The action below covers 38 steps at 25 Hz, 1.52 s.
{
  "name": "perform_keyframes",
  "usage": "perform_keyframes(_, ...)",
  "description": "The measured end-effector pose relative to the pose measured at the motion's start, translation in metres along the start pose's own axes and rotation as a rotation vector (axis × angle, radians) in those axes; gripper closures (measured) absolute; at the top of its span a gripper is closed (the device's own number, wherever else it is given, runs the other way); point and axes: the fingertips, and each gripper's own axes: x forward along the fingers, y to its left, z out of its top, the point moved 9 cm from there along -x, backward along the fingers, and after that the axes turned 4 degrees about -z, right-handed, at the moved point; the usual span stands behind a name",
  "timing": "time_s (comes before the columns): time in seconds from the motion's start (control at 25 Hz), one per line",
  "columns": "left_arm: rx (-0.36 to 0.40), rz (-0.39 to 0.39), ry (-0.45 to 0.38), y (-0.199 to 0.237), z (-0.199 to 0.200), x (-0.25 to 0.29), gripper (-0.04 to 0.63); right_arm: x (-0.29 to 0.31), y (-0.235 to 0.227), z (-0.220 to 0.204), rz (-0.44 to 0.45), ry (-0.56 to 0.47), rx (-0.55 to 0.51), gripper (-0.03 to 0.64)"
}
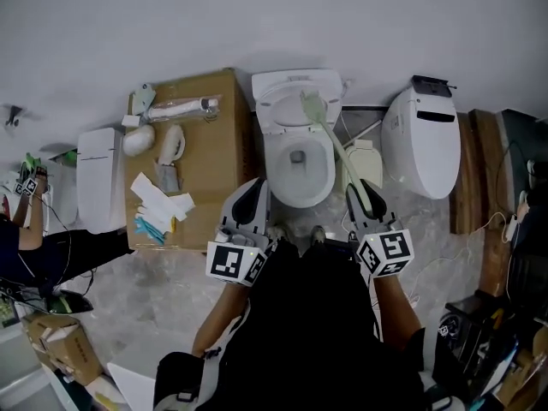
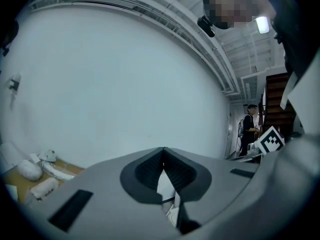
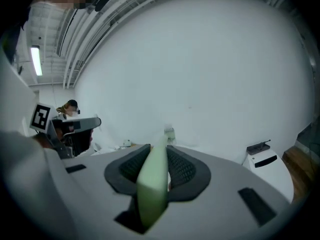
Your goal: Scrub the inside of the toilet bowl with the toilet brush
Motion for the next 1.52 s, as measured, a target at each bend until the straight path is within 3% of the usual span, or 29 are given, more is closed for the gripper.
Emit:
perform_keyframes(0.68, 0.053, 0.023, -0.006, -0.051, -0.005, 0.015, 0.588, -0.049, -0.030, -0.004, 0.030, -0.024, -0.036, 0.503)
perform_keyframes(1.52, 0.054, 0.028, -0.011, -0.057, -0.006, 0.011, 0.588, -0.058, -0.029, -0.012, 0.020, -0.026, -0.055, 0.503)
